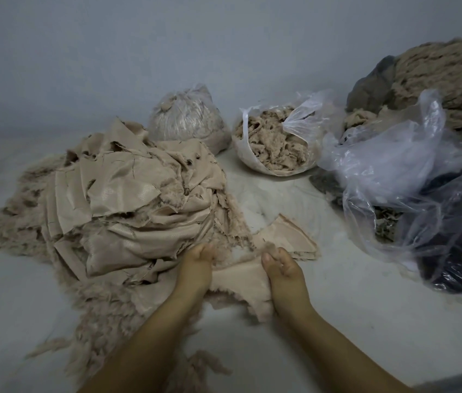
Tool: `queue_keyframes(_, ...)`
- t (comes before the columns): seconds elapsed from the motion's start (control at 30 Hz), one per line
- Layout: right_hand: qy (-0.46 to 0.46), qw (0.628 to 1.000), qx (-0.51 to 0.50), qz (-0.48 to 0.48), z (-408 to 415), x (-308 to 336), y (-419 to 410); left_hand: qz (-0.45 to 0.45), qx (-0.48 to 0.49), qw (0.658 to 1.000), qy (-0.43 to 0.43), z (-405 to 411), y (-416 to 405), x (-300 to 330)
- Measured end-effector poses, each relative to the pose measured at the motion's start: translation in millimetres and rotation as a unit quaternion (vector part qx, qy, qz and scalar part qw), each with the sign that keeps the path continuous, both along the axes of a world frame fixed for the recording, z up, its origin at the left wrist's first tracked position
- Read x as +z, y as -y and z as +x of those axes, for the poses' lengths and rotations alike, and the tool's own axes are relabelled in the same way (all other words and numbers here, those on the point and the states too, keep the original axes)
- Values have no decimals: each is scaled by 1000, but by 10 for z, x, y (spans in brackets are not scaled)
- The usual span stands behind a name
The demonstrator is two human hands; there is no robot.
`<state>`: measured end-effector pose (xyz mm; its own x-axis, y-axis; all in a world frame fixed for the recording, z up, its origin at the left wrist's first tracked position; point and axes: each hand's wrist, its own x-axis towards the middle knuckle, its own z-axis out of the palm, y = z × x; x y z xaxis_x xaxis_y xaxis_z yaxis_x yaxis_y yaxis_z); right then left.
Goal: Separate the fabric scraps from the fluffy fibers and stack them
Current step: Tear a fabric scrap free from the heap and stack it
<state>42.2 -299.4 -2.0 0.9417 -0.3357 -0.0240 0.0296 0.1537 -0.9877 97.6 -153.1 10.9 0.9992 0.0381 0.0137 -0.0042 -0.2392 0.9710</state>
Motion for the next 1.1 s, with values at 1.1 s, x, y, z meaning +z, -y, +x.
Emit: queue_keyframes(1.1,-28,998,0,62,-5,124,-77,-64,-121,991,-7,-260,108,221)
